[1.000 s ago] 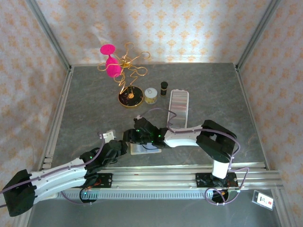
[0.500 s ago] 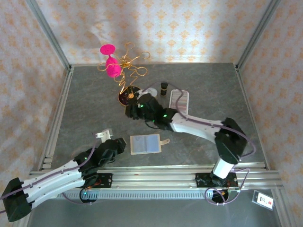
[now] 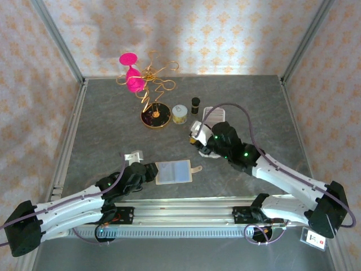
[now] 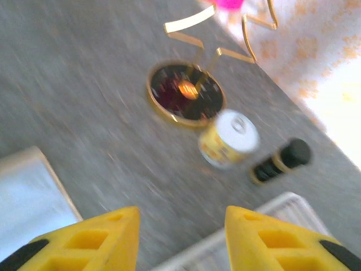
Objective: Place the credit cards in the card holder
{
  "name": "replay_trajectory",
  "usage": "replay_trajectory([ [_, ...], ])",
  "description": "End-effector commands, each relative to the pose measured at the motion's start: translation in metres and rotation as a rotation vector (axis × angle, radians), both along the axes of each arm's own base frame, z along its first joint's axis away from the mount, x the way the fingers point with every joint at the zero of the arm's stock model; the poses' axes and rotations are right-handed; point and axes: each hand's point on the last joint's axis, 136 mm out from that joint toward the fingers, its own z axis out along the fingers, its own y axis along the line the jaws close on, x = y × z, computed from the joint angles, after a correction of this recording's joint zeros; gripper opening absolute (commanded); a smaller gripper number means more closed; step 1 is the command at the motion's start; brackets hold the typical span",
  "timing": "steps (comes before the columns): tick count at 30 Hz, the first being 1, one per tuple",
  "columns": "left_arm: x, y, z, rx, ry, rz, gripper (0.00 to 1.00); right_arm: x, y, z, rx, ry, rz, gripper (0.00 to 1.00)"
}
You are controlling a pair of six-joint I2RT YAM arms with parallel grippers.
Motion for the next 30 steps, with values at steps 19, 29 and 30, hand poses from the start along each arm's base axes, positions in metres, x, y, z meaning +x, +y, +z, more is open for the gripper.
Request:
replay_trajectory([
  [19, -0.008, -0.013, -0.003, -0.006, 0.009, -0.111, 0.25, 0.058, -0.065, -0.107, -0.585, 0.016, 0.172, 0.51],
  [29, -0.006, -0.013, -0.001, -0.016, 0.004, -0.097, 0.25, 0.053, -0.052, -0.123, -0.569, 0.075, 0.230, 0.54],
  [30, -0.006, -0.013, -0.001, -0.017, 0.005, -0.095, 0.25, 0.053, -0.052, -0.123, -0.567, 0.079, 0.229, 0.54],
])
